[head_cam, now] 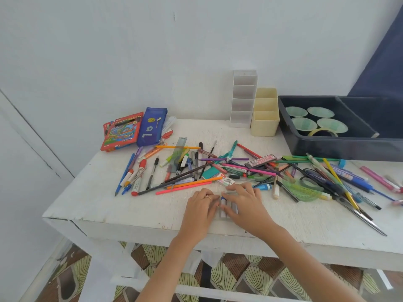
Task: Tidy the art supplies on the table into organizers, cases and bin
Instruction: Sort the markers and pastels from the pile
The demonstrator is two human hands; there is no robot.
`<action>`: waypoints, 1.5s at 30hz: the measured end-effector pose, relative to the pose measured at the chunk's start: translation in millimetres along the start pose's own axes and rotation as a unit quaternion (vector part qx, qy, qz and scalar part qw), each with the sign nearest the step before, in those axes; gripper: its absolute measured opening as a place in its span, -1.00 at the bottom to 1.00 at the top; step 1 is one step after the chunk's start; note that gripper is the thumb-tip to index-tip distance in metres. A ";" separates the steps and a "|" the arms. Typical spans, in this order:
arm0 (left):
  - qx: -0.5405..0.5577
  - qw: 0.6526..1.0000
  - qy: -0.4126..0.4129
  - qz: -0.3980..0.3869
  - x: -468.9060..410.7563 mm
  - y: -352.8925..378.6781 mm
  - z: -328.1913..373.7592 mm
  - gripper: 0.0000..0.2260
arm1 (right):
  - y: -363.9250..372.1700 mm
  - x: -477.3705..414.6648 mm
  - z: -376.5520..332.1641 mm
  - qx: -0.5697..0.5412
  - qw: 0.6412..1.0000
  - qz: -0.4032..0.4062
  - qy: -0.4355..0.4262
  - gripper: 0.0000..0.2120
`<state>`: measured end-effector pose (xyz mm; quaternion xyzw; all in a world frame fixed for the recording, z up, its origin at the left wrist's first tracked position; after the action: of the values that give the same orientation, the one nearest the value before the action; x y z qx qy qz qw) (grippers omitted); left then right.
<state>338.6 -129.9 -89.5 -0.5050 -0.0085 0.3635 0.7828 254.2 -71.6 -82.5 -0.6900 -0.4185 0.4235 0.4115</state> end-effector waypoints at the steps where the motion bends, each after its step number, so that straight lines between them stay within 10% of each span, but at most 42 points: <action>1: 0.024 1.000 -0.015 0.003 -0.4 -2.6 -1.7 -0.79 | -1.4 -0.9 0.1 -0.015 1.000 0.000 0.006 -0.67; 19: 0.087 0.926 -0.262 0.259 36.6 -155.3 -144.2 -0.87 | 22.5 -74.2 -126.3 -0.213 0.971 -0.023 -0.104 -0.80; 29: 0.061 0.952 -0.281 0.104 -1.1 -156.9 -236.8 -0.85 | 57.7 -153.9 -190.3 -0.217 0.973 -0.017 -0.074 -0.81; 37: 0.060 0.953 -0.291 0.054 -10.3 -160.2 -266.9 -0.82 | 101.1 -184.7 -213.5 -0.070 0.977 -0.170 -0.110 -0.77; 45: -0.152 0.960 -0.222 -0.077 -26.9 -158.2 -253.9 -0.74 | 106.7 -198.8 -226.4 0.030 0.977 -0.170 -0.125 -0.76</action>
<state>504.1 -380.4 -78.3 -0.5226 -0.2766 0.3992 0.7007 431.1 -337.2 -64.7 -0.5379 -0.5647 0.4424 0.4429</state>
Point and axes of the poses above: each hand's wrist, its own x-axis away from the middle knuckle, its own y-axis out of the palm, z = x × y, the point moved 10 cm from there along -x, towards the middle knuckle, and after that the axes turned 2 degrees about -x, right-handed, at the moved point
